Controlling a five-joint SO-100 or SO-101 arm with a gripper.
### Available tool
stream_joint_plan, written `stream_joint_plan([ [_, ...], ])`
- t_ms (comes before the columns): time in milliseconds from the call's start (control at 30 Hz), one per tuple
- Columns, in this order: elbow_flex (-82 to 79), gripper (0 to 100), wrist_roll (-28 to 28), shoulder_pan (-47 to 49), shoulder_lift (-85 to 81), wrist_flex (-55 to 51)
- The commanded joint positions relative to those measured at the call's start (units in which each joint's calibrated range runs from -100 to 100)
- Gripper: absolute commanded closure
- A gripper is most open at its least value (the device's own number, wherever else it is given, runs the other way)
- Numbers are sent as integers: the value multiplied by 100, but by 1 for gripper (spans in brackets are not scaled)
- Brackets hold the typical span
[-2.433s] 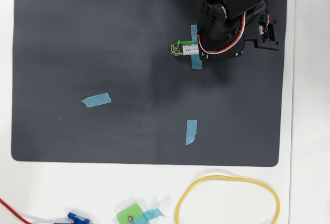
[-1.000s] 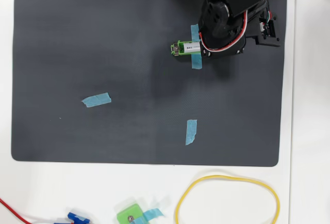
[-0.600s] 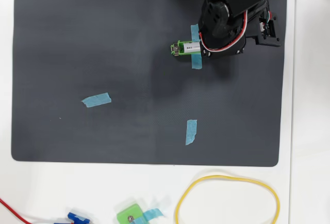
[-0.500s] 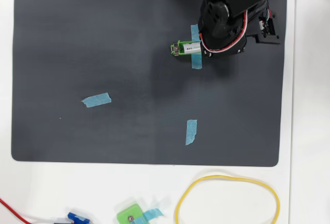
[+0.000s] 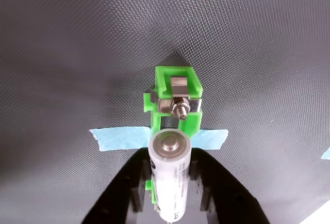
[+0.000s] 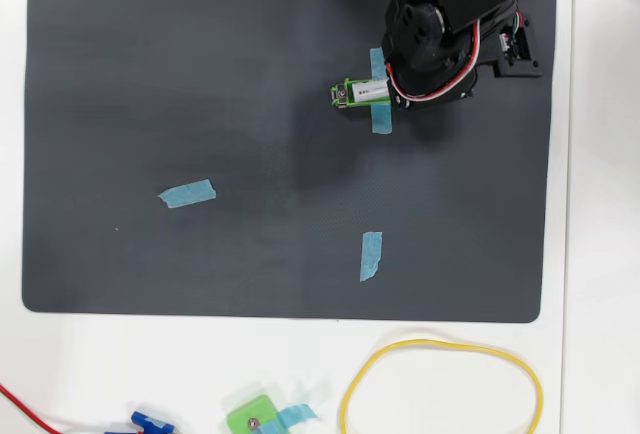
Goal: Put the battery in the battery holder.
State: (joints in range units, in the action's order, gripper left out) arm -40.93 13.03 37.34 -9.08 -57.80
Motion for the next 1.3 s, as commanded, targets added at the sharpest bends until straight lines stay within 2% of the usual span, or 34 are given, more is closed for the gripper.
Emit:
stream_joint_plan([
  [0, 49, 96, 16, -23, -205, -42],
  [233, 40, 96, 183, -13, -205, -25],
  [900, 49, 96, 188, 28, -205, 19],
  [1033, 49, 100, 188, 18, -205, 28],
  [1267, 57, 100, 188, 28, -205, 36],
])
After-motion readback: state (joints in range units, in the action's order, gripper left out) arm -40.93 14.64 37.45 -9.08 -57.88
